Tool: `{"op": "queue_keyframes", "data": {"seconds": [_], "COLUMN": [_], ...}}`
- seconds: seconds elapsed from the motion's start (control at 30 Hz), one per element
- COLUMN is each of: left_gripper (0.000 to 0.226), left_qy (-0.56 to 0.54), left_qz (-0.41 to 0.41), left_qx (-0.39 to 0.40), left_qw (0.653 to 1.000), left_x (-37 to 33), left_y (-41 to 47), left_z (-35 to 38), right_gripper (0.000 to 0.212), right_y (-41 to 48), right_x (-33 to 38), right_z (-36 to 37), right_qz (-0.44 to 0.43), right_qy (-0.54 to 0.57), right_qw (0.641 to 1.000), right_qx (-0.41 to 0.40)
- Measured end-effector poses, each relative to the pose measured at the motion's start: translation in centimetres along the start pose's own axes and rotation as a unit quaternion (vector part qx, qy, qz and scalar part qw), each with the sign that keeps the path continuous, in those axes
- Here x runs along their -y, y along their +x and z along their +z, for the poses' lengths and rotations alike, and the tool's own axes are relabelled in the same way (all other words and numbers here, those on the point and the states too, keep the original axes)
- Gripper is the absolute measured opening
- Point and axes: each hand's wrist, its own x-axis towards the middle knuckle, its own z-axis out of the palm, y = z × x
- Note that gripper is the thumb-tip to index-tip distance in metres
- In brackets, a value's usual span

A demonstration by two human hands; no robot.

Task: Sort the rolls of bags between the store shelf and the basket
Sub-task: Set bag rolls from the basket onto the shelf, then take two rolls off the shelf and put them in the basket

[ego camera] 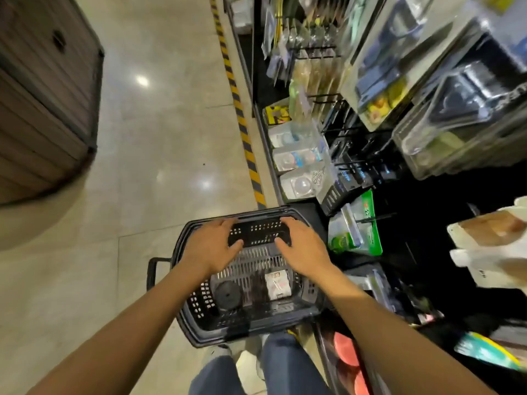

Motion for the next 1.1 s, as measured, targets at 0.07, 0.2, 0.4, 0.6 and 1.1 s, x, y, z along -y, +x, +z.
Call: {"op": "queue_keyframes", "data": {"seconds": [0.07, 0.2, 0.4, 0.6, 1.1], "left_gripper": [0.059, 0.058, 0.058, 0.070, 0.055], "left_qy": [-0.007, -0.003, 0.005, 0.037, 0.079], "left_qz": [0.037, 0.138, 0.319, 0.484, 0.581], "left_qx": [-0.020, -0.039, -0.029, 0.042, 0.079], "left_qw": [0.999, 0.990, 0.947, 0.873, 0.806], "left_x": [-1.4, -4.2, -8.6, -14.0, -33.0], "left_y": [-0.9, -3.0, -8.4, -14.7, -21.4], "left_z": [-2.0, -4.9, -6.6, -3.9, 3.1], "right_gripper": [0.051, 0.050, 0.053, 0.049, 0.050], "right_y": [-2.4, -7.7, -18.0, -29.1, -45.9], "right_x": [0.9, 2.6, 4.5, 3.3, -7.4], "right_z": [-1.9, -4.3, -4.2, -1.8, -0.6], "right_qz": [0.011, 0.052, 0.144, 0.255, 0.419], "right_qy": [0.010, 0.035, 0.067, 0.111, 0.189], "right_qw": [1.000, 0.993, 0.960, 0.908, 0.768], "right_qx": [-0.026, -0.097, -0.231, -0.314, -0.446]}}
